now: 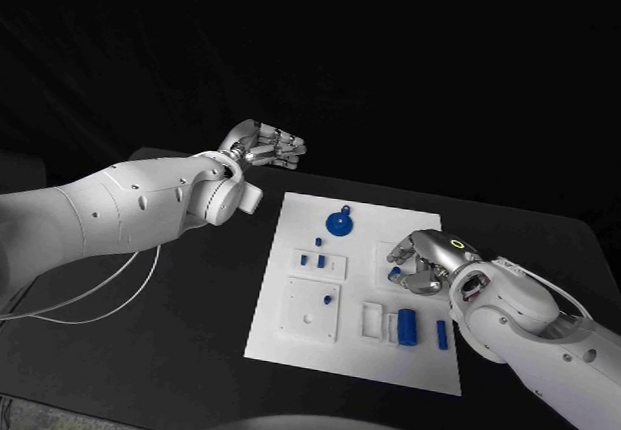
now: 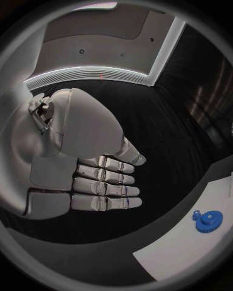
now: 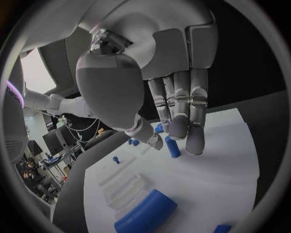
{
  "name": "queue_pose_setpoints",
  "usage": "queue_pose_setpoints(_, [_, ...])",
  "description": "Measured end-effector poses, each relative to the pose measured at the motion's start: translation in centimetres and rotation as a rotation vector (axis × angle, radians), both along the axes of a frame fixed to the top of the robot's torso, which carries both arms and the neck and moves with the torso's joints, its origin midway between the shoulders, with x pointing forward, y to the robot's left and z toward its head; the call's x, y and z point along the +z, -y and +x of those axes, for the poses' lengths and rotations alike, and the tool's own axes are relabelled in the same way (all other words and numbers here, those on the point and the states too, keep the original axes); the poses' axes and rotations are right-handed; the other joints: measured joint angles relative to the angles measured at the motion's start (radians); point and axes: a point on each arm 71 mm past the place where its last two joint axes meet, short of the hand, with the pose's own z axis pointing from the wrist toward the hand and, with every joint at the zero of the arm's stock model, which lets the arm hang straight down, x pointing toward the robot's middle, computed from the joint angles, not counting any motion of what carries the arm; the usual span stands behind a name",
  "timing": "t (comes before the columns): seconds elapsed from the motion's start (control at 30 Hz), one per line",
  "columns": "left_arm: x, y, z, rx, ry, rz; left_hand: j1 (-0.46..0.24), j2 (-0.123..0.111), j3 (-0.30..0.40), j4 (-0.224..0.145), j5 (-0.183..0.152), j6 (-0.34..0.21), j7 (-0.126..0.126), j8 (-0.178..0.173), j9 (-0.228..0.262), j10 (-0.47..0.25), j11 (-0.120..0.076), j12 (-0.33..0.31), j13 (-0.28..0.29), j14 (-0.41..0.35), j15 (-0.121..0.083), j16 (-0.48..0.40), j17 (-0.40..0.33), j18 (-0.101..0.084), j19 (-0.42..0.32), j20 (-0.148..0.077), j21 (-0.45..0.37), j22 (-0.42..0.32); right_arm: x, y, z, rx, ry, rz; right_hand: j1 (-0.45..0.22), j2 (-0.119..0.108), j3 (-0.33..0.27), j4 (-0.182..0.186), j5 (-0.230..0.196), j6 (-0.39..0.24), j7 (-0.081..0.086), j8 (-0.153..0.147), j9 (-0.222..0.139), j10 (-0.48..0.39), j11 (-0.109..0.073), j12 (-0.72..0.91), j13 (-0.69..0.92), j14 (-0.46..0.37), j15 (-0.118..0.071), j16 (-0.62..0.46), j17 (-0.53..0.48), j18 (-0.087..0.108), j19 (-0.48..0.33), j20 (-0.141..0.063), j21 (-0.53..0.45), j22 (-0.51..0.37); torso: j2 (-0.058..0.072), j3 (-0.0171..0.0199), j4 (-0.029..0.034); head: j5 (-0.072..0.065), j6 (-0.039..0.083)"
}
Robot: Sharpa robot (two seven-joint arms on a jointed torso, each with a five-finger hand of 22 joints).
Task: Assemble the parts on the task board
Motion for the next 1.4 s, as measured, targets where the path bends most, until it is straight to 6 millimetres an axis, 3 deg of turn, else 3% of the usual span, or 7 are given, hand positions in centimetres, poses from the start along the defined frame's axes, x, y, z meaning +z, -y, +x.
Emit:
queue_pose_setpoints(0.23, [0.0, 0.0, 0.0, -0.001, -0.001, -0.001, 0.0, 0.0, 0.0, 0.0, 0.0, 0.0, 0.0, 0.0, 0.0, 0.0, 0.0, 0.0, 0.0, 0.0, 0.0, 0.0, 0.0, 0.0, 0.0, 0.0, 0.0, -0.001, -0.1, 0.2, 0.1, -0.009, 0.012, -0.018, -0.005, 0.005, 0.036, -0.003, 0.0, 0.023, 0.001, 0.0, 0.0, 0.027, -0.005, 0.0, 0.0, 0.004, -0.004, 0.0, 0.003, -0.001, 0.0, 0.0, 0.004, 0.003, 0.0, 0.0, 0.0, -0.008, 0.001])
queue_pose_setpoints(0.73, [0.0, 0.2, 0.0, -0.001, -0.003, -0.002, 0.0, 0.0, 0.0, 0.0, 0.0, 0.0, 0.0, 0.0, 0.0, 0.0, 0.0, 0.0, 0.0, -0.003, 0.004, 0.0, 0.0, 0.0, 0.0, 0.0, 0.0, -0.002, -0.6, 0.0, 0.1, -0.008, 0.007, -0.028, -0.015, 0.015, 0.041, -0.005, 0.0, 0.037, 0.001, 0.0, 0.0, 0.08, -0.021, 0.0, 0.0, 0.007, -0.007, 0.0, 0.007, -0.009, 0.0, -0.007, 0.008, 0.005, 0.0, -0.0001, 0.0008, -0.007, -0.007])
queue_pose_setpoints(0.87, [0.0, 0.2, 0.0, -0.001, -0.004, -0.002, 0.0, 0.0, 0.0, 0.0, 0.0, 0.0, 0.0, 0.0, 0.0, 0.0, 0.0, 0.0, 0.0, -0.003, 0.004, 0.0, 0.0, 0.0, 0.0, 0.0, 0.0, -0.003, -0.8, 0.0, 0.1, -0.007, 0.003, -0.03, -0.03, 0.03, 0.038, -0.002, 0.0, 0.045, 0.0, 0.0, 0.0, 0.101, -0.027, 0.0, 0.0, 0.01, -0.011, 0.0, 0.007, -0.009, 0.002, -0.009, 0.008, 0.005, 0.0, -0.0001, 0.001, -0.009, -0.008])
queue_pose_setpoints(1.07, [0.0, 0.2, 0.0, -0.001, -0.005, -0.002, 0.0, 0.0, 0.0, 0.0, 0.0, 0.0, 0.0, 0.0, 0.0, -0.004, 0.004, 0.0, 0.0, -0.003, 0.003, 0.0, 0.0, 0.0, 0.0, 0.0, 0.0, -0.003, -1.1, 0.0, 0.1, -0.006, -0.009, -0.037, -0.035, 0.036, 0.038, -0.002, 0.0, 0.052, -0.003, 0.0, 0.0, 0.119, -0.033, 0.0, 0.0, 0.014, -0.014, 0.0, 0.008, -0.017, 0.0, -0.015, 0.012, 0.005, 0.0, -0.0002, 0.001, -0.012, -0.008])
queue_pose_setpoints(1.23, [0.0, 0.2, 0.0, -0.001, -0.006, -0.002, 0.0, 0.0, 0.0, 0.0, 0.0, 0.0, 0.0, 0.0, 0.0, -0.004, 0.004, 0.0, 0.0, -0.003, 0.003, 0.0, 0.0, 0.0, 0.0, 0.0, 0.0, -0.003, -1.1, -0.1, 0.1, -0.004, -0.013, -0.039, -0.016, 0.063, 0.049, -0.005, 0.0, 0.084, -0.009, 0.0, 0.003, 0.142, -0.042, 0.0, 0.0, 0.017, -0.018, 0.0, 0.01, -0.019, 0.002, -0.019, 0.014, 0.008, 0.0, -0.0003, 0.001, -0.012, -0.01])
queue_pose_setpoints(1.4, [0.0, 0.2, 0.0, 0.0, -0.006, -0.003, 0.0, 0.0, 0.0, 0.0, 0.0, 0.0, 0.0, 0.0, 0.0, -0.004, 0.003, 0.0, 0.0, -0.003, 0.003, 0.0, 0.0, 0.0, 0.0, 0.0, 0.0, -0.003, -1.1, -0.2, 0.1, -0.004, -0.006, -0.034, -0.02, 0.089, 0.067, -0.027, -0.004, 0.131, -0.017, 0.001, 0.003, 0.184, -0.048, -0.003, 0.0, 0.014, -0.036, -0.001, 0.013, -0.041, 0.0, -0.036, 0.028, 0.018, 0.0, -0.0003, 0.001, -0.011, -0.011])
